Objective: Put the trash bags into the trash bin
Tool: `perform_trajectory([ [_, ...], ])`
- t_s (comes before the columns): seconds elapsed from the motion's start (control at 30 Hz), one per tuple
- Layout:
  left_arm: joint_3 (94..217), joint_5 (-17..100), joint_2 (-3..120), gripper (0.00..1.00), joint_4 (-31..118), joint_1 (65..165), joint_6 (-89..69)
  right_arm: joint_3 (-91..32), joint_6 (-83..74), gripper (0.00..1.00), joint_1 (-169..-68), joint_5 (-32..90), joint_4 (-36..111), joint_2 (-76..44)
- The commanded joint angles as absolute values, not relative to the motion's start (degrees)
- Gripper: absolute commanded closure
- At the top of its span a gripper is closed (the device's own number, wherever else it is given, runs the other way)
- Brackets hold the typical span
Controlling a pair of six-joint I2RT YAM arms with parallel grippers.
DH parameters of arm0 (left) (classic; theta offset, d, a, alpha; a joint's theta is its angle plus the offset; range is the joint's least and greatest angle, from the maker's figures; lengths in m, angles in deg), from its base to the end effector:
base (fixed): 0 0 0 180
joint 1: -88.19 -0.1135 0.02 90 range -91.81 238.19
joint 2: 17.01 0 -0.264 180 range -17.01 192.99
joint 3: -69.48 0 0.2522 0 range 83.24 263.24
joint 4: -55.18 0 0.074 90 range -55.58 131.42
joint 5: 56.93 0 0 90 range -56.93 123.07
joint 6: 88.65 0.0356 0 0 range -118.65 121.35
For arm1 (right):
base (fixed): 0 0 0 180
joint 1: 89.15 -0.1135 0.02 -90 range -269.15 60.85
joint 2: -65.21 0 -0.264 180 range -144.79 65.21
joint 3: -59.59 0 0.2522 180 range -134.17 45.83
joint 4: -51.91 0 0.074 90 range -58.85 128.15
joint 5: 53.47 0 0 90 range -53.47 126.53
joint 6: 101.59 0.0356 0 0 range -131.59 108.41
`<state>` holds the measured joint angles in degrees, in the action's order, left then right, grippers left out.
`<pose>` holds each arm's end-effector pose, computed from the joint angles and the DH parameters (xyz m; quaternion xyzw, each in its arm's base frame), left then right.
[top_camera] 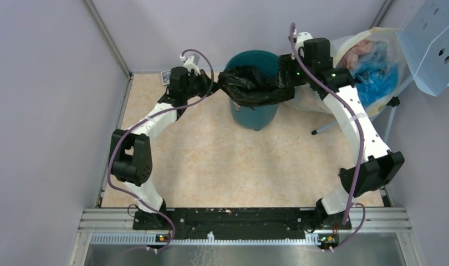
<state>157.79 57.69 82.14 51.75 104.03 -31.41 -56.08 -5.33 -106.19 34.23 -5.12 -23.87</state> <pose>0.3930 -0.1269 0.3005 0.0160 0.7822 -0.4002 0.4773 0.3206 0.0998 0.4348 -0.0914 0.8630 0.1173 0.4828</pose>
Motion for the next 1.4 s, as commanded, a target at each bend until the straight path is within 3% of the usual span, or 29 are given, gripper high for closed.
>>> perform_trajectory([
  [0.0,159.9,59.0,83.2,1.0,54.6,103.7,-31.4,-64.9,-18.1,0.38,-111.9,38.2,-10.3,-27.2],
  [0.27,159.6,59.5,83.9,1.0,54.9,103.7,-31.7,-80.0,-28.6,0.39,-117.7,39.7,-21.4,-39.2],
  [0.67,160.3,59.7,84.0,1.0,54.8,103.7,-31.5,-82.3,-29.5,0.41,-118.2,40.8,-24.0,-44.4],
  [0.73,160.2,59.6,84.0,1.0,54.9,103.7,-31.8,-82.6,-29.7,0.5,-118.1,40.9,-24.2,-44.7],
  [0.77,160.3,59.7,84.0,1.0,55.0,103.7,-32.0,-82.9,-29.7,0.59,-118.2,41.0,-24.3,-44.9],
  [0.87,160.5,59.9,84.2,1.0,55.1,103.7,-32.1,-85.2,-27.6,1.0,-118.0,43.0,-23.2,-45.2],
  [1.13,161.2,60.0,84.9,1.0,54.8,103.7,-32.4,-92.4,-18.7,1.0,-112.6,42.8,-19.1,-44.9],
  [1.37,161.9,60.0,85.6,1.0,54.8,103.7,-32.6,-91.2,-10.2,1.0,-105.3,41.8,-14.7,-46.1],
])
